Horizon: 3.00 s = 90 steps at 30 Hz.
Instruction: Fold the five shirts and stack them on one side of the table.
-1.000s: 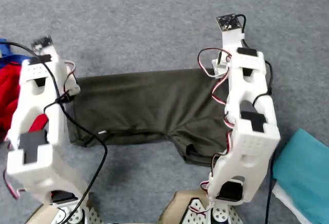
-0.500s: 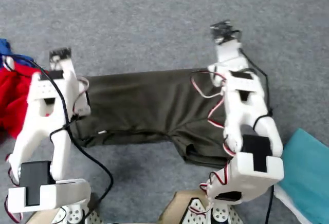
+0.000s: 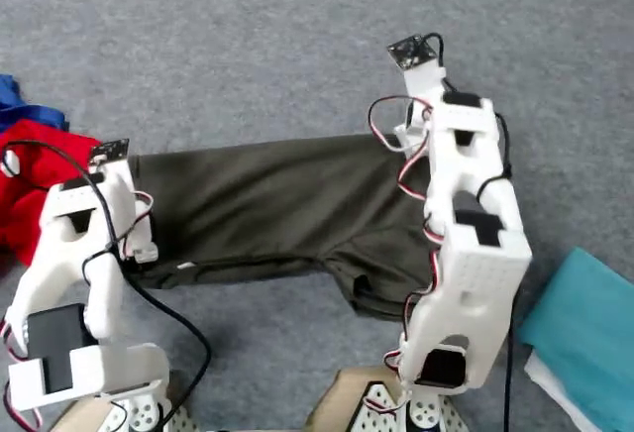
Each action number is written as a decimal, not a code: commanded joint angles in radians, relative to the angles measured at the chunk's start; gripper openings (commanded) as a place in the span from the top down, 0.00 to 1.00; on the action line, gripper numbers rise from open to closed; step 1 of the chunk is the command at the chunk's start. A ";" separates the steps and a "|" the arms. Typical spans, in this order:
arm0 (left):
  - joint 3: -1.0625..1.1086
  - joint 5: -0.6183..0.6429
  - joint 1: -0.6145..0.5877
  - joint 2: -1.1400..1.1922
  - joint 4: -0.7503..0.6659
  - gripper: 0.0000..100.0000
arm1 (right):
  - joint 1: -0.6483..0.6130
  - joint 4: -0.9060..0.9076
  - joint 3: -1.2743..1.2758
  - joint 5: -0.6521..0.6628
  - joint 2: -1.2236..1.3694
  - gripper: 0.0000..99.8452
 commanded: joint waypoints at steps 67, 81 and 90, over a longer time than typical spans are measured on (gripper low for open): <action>-0.611 0.302 0.055 0.444 -0.203 0.98 | 0.107 -0.124 0.564 0.238 -0.832 0.99; -0.614 0.302 0.057 0.444 -0.203 0.98 | -0.042 0.313 1.184 0.713 -1.501 0.99; -0.614 0.302 0.057 0.444 -0.203 0.98 | -0.105 0.606 1.305 0.815 -1.830 0.87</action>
